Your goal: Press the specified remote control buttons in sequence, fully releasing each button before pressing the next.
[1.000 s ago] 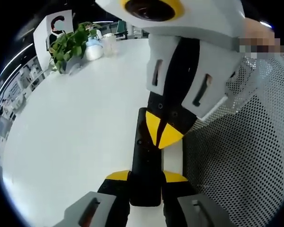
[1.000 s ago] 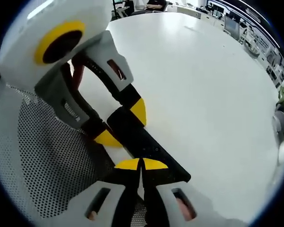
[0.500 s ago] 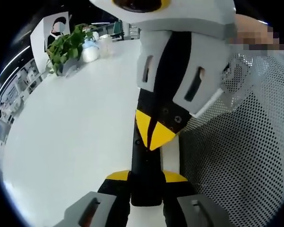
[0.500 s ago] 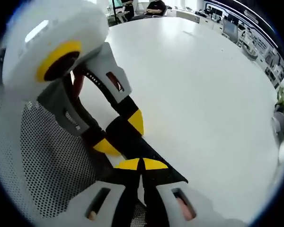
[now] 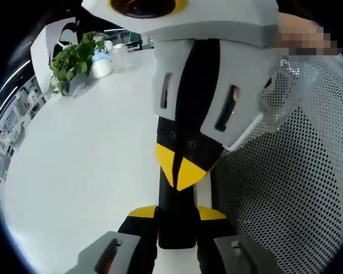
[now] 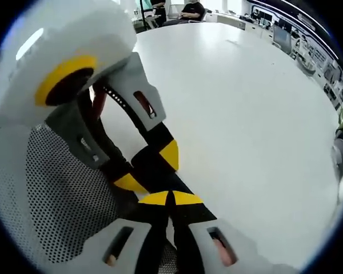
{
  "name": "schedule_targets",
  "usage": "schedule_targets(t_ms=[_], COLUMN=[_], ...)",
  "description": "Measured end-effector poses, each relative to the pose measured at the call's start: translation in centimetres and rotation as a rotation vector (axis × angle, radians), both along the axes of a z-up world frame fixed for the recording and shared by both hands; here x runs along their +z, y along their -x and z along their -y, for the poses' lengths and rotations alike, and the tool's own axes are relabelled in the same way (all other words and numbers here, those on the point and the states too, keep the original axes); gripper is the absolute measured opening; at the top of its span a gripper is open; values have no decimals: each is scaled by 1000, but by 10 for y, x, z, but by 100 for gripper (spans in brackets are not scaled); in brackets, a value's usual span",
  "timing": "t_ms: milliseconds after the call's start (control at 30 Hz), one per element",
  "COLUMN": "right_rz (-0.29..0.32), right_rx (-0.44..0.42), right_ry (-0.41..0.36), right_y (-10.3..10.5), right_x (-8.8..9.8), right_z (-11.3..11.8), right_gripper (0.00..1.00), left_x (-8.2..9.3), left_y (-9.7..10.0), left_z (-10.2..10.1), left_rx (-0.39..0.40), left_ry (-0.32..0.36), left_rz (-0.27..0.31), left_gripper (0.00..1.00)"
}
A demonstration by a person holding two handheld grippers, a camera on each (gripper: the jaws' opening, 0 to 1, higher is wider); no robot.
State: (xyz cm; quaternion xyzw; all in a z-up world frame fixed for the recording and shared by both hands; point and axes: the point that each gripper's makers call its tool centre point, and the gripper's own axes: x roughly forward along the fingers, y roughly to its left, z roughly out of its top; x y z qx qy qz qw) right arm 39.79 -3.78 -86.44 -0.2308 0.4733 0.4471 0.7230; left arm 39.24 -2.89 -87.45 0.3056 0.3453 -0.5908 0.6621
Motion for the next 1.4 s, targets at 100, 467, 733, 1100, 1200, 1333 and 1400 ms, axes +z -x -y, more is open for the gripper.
schedule_targets(t_ms=[100,467,733,1100,1200,1333,1400], right_rz=[0,-21,7,-14,-12,-16,-16], right_rx=[-6,-23,5,-37,-32,-36,-33], right_ry=[-3,-18,-9,-32,-29,-29,-26], right_y=[-1,0,0,-2,-1,-1,-1], right_x=[0,0,-1,-1,-1,-1,0], right_z=[0,1,0,1,0,1,1], right_gripper=[0,0,0,0,0,0,0], left_x=[0,0,0,0,0,0,0], left_y=[0,0,0,-1,-1,0,0], left_z=[0,0,-1,0,0,0,0], left_rx=[-1,1,2,3,4,4,4], left_ry=[-2,-1,-3,-5,-4,-4,-4], left_rz=[0,-2,-4,-3,-3,-3,-3], left_gripper=[24,25,25,25,25,25,25])
